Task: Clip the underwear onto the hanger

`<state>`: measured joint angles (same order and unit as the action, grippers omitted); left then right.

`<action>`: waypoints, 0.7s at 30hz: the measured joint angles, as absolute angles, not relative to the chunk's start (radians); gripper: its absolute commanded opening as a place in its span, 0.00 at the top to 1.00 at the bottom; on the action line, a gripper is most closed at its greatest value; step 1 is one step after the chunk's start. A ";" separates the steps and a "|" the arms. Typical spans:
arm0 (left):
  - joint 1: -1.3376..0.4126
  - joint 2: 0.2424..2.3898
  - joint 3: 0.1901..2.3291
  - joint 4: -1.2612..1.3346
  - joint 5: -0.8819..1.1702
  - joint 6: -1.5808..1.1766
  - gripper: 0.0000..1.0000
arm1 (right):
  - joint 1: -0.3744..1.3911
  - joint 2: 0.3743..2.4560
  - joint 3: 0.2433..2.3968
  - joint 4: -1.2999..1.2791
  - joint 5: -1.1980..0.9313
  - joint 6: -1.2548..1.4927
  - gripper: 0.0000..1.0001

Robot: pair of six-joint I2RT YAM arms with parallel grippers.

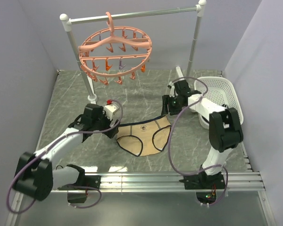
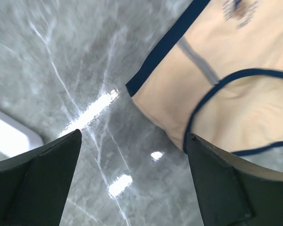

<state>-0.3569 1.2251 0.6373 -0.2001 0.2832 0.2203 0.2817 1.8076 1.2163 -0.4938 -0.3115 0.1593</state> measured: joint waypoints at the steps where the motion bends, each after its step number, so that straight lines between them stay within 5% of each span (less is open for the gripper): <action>1: -0.357 1.189 0.635 -0.210 0.290 0.219 0.01 | 0.282 1.781 1.216 -0.495 -0.312 0.158 0.34; 12: -0.342 0.568 0.568 -0.265 0.307 0.097 0.01 | 0.281 1.409 1.161 -0.442 -0.405 0.127 0.26; 21: -0.340 0.711 0.798 -0.267 0.210 -0.181 0.02 | 0.282 1.380 1.314 -0.359 -0.561 0.123 0.09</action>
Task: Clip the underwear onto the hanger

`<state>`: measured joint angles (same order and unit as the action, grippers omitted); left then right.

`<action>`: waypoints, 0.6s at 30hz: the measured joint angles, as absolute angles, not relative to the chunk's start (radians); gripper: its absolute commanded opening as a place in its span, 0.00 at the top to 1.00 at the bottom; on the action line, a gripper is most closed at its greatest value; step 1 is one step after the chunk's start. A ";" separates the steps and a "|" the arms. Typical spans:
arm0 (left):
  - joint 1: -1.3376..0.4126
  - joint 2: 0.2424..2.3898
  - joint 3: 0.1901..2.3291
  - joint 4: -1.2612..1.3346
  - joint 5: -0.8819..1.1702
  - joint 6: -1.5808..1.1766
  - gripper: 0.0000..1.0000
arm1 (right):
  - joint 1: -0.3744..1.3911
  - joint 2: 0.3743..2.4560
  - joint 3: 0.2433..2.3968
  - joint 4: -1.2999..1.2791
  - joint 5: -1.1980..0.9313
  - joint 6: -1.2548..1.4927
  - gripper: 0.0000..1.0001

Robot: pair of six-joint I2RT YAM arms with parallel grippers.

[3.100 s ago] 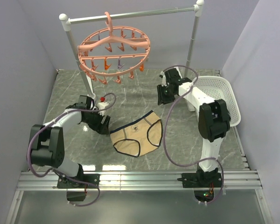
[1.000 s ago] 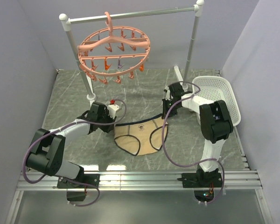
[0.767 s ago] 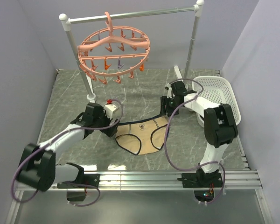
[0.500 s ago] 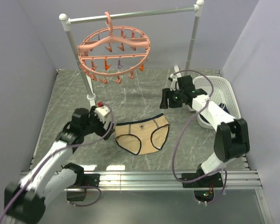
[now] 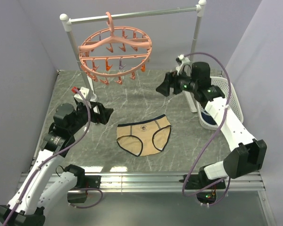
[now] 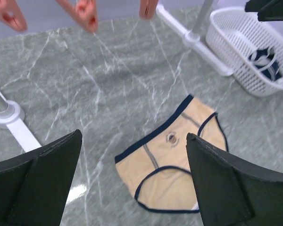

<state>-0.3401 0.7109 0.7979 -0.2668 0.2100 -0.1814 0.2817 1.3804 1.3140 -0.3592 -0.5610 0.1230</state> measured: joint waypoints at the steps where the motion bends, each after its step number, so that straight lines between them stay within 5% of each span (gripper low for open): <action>1: -0.339 0.719 0.813 -0.266 0.208 -0.197 0.03 | 0.282 1.399 1.361 -0.359 -0.577 0.118 0.05; 5: -0.328 0.746 0.867 -0.249 0.208 -0.236 0.04 | 0.290 1.429 1.448 -0.352 -0.611 0.103 0.01; 9: -0.294 0.775 0.914 -0.247 0.209 -0.266 0.21 | 0.331 1.388 1.411 -0.323 -0.593 0.050 0.00; 18: -0.254 0.831 0.969 -0.216 0.205 -0.411 0.36 | 0.431 1.361 1.437 -0.390 -0.539 -0.138 0.00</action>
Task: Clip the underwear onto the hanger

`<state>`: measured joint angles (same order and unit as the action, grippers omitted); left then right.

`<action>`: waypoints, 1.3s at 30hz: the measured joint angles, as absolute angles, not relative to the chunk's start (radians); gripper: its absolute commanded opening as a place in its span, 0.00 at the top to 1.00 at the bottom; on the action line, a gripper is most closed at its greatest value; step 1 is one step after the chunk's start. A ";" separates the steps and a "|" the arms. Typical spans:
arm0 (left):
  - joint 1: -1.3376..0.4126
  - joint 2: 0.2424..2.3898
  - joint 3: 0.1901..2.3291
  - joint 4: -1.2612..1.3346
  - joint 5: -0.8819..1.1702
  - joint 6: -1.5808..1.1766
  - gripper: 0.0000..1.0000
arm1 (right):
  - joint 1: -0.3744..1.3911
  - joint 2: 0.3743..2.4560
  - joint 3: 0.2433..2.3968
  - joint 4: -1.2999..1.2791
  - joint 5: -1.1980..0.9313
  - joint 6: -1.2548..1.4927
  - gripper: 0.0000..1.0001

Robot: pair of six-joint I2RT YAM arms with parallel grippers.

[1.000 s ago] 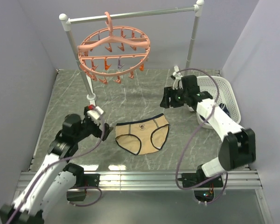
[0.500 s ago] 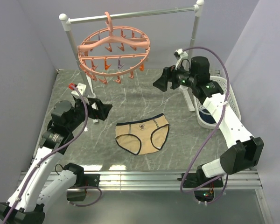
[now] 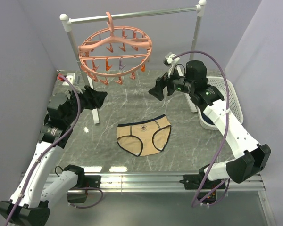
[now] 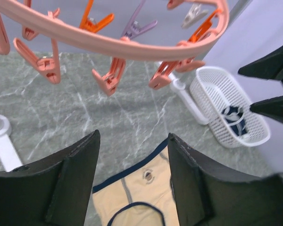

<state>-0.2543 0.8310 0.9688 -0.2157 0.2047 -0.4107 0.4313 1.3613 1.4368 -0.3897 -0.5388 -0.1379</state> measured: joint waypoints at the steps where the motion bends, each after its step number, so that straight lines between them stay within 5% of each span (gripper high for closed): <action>1: -0.254 0.828 0.968 -0.206 0.205 -0.424 0.36 | 0.432 1.360 1.442 -0.389 -0.537 -0.137 0.00; 16: -0.363 0.720 0.583 0.356 0.491 -0.358 0.26 | 0.451 1.386 1.450 -0.152 -0.457 0.015 0.08; 27: -0.695 1.115 0.519 0.888 0.287 0.002 0.20 | 0.382 1.446 1.452 -0.008 -0.552 0.048 0.15; 39: -0.744 1.336 0.597 1.149 0.230 0.138 0.19 | 0.382 1.511 1.446 0.124 -0.723 -0.149 0.18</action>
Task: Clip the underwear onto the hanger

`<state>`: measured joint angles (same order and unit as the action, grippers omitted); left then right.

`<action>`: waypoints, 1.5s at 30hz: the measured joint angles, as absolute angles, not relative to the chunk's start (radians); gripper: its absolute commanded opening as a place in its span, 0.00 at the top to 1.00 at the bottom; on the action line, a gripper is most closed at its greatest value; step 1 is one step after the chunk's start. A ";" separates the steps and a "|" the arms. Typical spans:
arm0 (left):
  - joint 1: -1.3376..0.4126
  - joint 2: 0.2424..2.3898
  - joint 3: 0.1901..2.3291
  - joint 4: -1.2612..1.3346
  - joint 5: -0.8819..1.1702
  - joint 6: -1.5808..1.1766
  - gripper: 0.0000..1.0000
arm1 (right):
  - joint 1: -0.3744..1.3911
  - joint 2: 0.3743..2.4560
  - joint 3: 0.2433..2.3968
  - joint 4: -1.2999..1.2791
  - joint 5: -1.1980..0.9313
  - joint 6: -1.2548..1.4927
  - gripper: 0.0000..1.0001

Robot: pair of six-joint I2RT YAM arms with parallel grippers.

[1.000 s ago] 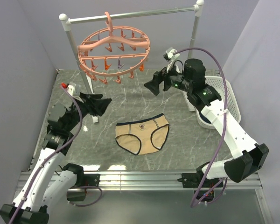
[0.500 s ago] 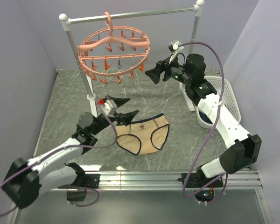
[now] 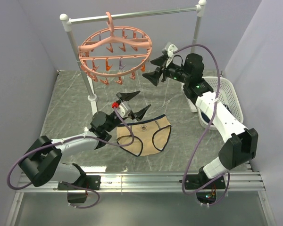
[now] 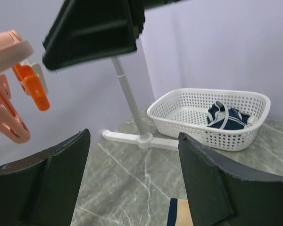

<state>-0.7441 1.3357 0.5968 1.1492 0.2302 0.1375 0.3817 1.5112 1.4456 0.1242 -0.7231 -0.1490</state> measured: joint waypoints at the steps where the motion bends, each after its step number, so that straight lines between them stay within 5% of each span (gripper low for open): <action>1: -0.744 1.335 0.597 1.159 0.230 0.138 0.19 | 0.382 1.522 1.446 0.130 -0.730 -0.159 0.18; 19: -0.745 1.059 0.449 1.028 0.192 0.114 0.16 | 0.381 1.598 1.414 0.267 -0.783 -0.202 0.22; 45: -0.745 1.051 0.442 0.965 0.181 0.110 0.15 | 0.382 1.687 1.488 0.299 -0.791 -0.188 0.23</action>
<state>-0.7448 1.0512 0.4423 0.9653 0.1814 0.1101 0.3817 1.6871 1.4876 0.2993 -0.7910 -0.1879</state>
